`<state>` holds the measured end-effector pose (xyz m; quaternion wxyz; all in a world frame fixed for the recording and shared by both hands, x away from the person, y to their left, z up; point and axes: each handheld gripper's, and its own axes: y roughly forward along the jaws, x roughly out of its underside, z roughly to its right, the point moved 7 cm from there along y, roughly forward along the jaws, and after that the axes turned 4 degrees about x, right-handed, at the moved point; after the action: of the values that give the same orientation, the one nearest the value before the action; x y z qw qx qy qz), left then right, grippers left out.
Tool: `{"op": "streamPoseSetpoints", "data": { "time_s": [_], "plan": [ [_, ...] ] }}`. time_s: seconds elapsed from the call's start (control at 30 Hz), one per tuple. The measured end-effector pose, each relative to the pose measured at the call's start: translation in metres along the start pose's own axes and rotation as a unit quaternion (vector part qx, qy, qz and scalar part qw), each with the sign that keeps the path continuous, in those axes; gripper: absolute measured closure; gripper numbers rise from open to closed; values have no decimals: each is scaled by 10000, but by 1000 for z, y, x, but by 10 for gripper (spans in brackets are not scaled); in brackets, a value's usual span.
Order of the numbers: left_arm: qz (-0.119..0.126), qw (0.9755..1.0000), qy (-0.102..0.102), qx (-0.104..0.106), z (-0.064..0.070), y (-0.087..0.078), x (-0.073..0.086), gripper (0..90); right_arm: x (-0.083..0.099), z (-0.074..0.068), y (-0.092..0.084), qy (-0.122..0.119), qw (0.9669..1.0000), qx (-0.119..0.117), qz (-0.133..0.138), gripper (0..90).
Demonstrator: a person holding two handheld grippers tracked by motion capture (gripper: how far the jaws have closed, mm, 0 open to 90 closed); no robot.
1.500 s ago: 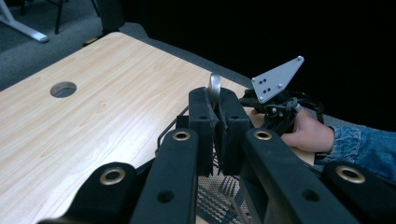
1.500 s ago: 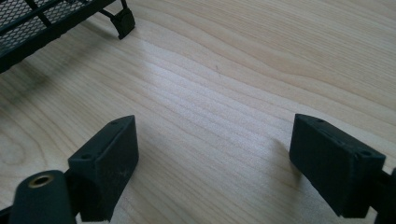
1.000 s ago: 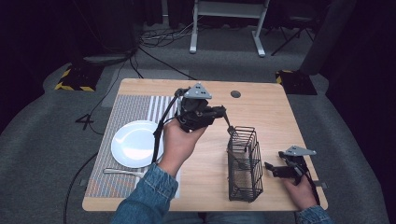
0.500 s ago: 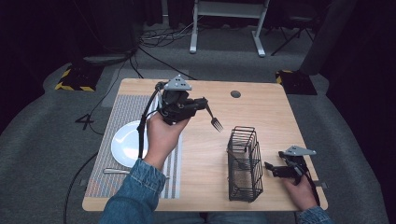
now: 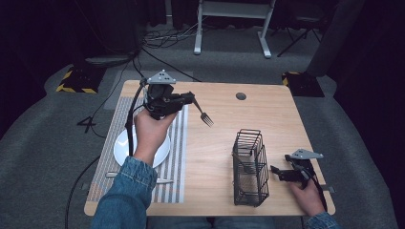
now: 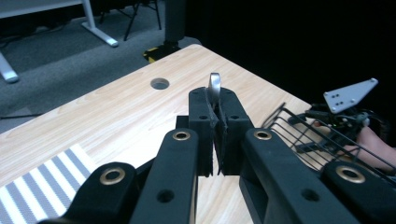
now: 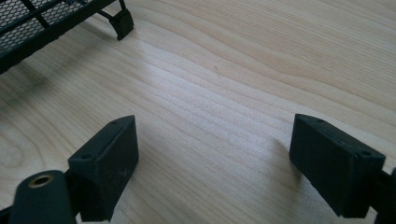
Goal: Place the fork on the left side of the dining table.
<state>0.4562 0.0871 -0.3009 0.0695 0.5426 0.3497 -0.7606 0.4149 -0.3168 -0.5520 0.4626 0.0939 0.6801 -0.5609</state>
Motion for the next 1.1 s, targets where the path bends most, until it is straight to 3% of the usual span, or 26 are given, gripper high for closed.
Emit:
{"op": "streamPoseSetpoints", "data": {
  "time_s": [0.23, 0.57, 0.73, 1.1],
  "plan": [
    [-12, 9996, -162, -223, -30, -1, 4, 867, 0, 0, 0, 19, 10000, 2, -1, 158],
    [-29, 9990, -225, -398, -63, -14, 14, 867, -1, 0, 1, 29, 10000, 19, 0, 157],
    [-57, 9981, -359, -487, -81, -16, 23, 867, -1, 0, 1, 48, 10000, 42, -5, 157],
    [-175, 9943, -731, -756, -124, -15, 41, 867, -1, 1, 1, 68, 9999, 78, -1, 157]
  ]
}}
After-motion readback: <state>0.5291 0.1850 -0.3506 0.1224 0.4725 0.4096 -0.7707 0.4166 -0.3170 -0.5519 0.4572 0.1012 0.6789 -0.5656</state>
